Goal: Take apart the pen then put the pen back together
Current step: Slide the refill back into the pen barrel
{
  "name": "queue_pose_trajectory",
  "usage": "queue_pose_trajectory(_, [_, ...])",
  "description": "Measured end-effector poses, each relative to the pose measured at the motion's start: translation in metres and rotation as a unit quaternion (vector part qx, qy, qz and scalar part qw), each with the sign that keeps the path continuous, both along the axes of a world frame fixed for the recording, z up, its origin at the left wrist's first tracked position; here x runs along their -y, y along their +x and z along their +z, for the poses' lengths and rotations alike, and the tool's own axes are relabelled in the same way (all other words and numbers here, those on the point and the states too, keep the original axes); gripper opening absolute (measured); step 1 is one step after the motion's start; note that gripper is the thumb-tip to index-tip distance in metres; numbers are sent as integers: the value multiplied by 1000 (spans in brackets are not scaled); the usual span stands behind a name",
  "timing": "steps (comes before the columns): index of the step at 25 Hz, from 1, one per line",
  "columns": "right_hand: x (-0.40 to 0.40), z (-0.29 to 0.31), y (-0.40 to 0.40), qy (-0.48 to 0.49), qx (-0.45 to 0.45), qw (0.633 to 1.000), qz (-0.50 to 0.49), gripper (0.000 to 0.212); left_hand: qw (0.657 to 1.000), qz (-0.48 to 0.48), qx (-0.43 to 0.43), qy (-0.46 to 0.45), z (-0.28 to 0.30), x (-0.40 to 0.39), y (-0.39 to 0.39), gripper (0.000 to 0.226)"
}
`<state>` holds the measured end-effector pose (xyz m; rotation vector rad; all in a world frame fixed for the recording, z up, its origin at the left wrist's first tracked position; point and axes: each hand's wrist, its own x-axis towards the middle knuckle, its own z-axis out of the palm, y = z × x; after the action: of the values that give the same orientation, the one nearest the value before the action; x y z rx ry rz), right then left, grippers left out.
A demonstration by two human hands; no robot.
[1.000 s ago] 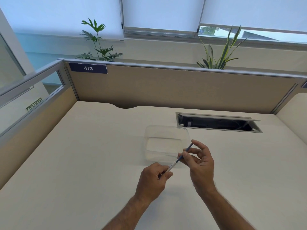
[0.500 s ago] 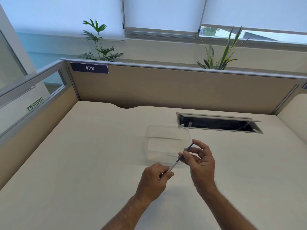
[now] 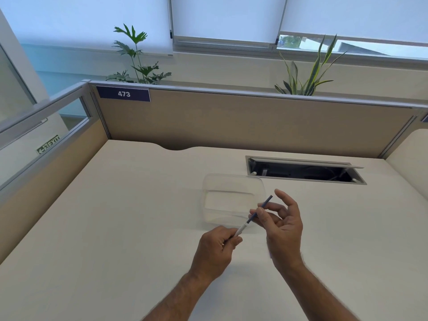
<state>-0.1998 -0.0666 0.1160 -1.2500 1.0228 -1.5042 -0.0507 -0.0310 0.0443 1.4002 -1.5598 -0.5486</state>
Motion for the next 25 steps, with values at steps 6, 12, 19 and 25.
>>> queue_pose_trajectory(6, [-2,-1,0,-6,-29,1000,-1,51,1000,4,5,4,1,-2,-2,18])
queue_pose_trajectory(12, [-4,-4,1,-6,-43,999,-3,54,1000,-5,-8,9,2,-3,-1,21])
queue_pose_trajectory(19, [-6,-10,0,14,-51,998,26,57,1000,-1,-18,3,3,-2,-2,22])
queue_pose_trajectory(25, [-10,-19,-5,51,-60,992,95,57,998,19,-53,15,4,-1,0,19])
